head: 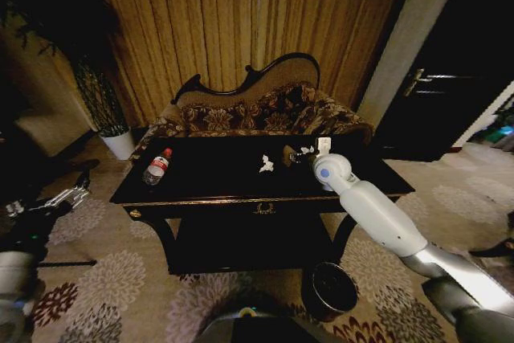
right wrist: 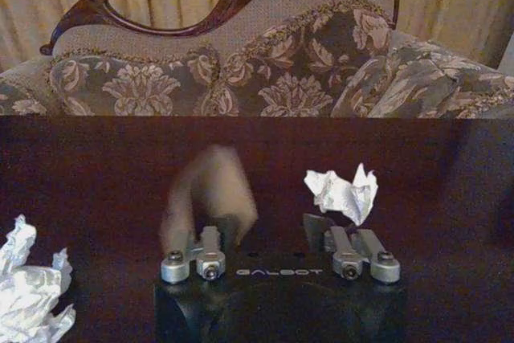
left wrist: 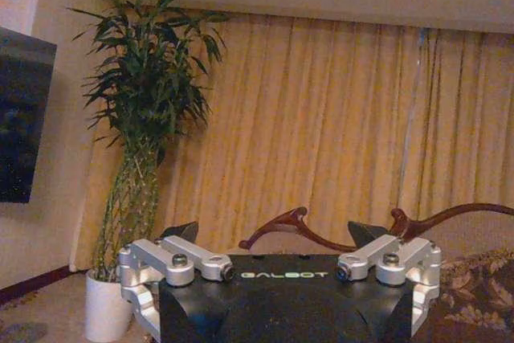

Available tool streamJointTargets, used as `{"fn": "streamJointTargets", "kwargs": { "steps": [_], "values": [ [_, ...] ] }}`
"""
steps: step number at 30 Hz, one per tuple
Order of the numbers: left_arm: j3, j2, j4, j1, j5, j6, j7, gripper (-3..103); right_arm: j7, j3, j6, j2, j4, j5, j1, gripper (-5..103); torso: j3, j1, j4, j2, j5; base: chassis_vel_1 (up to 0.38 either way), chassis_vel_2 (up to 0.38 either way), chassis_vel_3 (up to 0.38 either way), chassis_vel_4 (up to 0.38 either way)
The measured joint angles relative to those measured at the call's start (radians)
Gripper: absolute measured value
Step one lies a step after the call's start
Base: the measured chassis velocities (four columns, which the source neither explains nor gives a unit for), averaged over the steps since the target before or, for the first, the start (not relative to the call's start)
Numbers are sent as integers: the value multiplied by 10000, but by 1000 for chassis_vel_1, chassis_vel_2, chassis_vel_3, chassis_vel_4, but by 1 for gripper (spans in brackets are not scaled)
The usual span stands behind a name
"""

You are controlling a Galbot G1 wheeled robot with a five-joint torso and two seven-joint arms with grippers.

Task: Move to the front of the table and place the trash on the table into the trash bin.

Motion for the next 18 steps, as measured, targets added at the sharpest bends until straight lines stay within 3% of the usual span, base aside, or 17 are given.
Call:
{"fn": "streamJointTargets", "kwargs": {
  "steps": [6, 9, 14, 18],
  "values": [
    [21, 2, 1, -44, -1, 0, 3, 100, -26, 26, 0, -90, 24, -23, -25, 29, 0, 0, 0, 0, 1, 0, 0, 0, 0],
    [27, -14, 0, -50, -1, 0, 6, 100, -49, 31, 0, -120, 39, -22, -34, 24, 0, 0, 0, 0, 0, 0, 0, 0, 0],
    [23, -43, 1, -37, -1, -14, 16, 100, -72, 37, 45, -137, 64, -20, -97, 3, 0, 0, 0, 0, 0, 0, 0, 0, 0],
    [-14, -1, 0, -35, -6, -28, 23, 100, -103, 81, 101, -170, 116, -20, -167, 0, 0, 0, 0, 0, 0, 0, 0, 0, 0]
  ]
}}
